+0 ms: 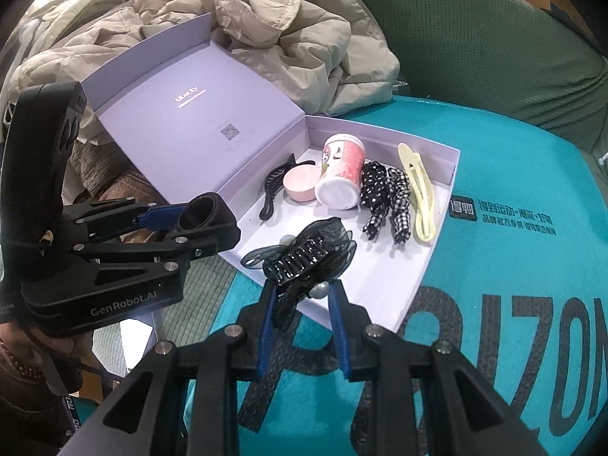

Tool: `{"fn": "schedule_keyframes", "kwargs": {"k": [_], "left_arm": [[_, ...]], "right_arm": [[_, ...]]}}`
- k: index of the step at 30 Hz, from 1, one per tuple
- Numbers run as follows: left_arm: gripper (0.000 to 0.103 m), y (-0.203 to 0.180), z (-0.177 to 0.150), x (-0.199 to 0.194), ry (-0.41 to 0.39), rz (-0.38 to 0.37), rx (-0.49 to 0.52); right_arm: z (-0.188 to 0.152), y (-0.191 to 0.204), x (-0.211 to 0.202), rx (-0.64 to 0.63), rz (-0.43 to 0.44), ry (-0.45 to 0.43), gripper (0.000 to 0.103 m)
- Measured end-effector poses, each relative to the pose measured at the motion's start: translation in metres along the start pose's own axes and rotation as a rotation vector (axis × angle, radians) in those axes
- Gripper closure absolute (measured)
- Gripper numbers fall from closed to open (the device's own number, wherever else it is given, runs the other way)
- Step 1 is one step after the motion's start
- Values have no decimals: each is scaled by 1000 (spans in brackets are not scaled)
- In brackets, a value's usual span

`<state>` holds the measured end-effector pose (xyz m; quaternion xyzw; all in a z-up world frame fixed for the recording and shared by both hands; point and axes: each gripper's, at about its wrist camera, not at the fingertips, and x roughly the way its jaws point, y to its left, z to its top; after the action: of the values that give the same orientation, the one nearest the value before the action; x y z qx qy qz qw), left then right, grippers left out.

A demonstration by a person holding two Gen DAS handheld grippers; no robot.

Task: Organize objects
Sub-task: 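Lower the black pearl clip and black hair tie into the lavender box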

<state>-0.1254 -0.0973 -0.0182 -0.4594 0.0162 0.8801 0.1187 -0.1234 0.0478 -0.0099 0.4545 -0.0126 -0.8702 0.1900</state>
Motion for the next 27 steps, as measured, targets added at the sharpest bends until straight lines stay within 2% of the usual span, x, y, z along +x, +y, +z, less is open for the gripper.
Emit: {"fn": "schedule_keyframes", "kwargs": {"k": [7,27], "left_arm": [[64,3,11,18,19,-12,15],[64,16,26,74,136,-33,15]], "right_arm": [[10,-11,18,25,10,26,77],[26,-33,68,24,14,113,77]]}}
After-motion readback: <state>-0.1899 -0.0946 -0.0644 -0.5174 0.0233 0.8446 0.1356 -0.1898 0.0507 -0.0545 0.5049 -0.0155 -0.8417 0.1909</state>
